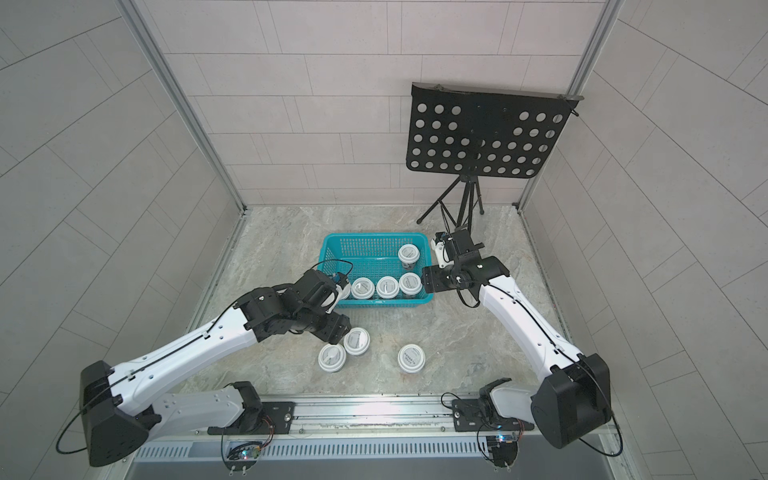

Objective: Put the yogurt in the basket
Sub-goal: Pick up the yogurt from the center of the board.

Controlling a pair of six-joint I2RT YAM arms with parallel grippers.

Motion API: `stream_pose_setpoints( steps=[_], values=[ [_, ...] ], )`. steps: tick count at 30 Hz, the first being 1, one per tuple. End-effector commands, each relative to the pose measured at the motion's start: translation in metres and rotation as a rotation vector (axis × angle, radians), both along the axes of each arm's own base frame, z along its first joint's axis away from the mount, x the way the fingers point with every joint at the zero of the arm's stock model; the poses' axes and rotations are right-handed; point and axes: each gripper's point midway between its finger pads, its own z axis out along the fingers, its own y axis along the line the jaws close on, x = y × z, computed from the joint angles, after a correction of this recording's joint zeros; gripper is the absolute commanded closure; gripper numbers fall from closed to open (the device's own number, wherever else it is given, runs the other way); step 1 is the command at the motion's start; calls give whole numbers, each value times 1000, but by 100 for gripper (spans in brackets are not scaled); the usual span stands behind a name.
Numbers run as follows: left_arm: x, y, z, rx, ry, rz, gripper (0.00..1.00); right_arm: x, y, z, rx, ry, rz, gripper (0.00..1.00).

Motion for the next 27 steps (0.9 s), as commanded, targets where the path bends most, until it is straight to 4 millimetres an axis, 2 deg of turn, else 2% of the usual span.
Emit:
stream_pose_setpoints(
  steps=[1,11,27],
  values=[
    [-5,-3,-9,83,-18,-57,24,-2,-1,7,24,-19,-14,21],
    [-10,-29,-32,166,0,-162,24,-3,-5,6,27,-16,-22,20],
    [-7,-40,-54,229,20,-197,25,-4,-7,3,35,-10,-27,21]
  ],
)
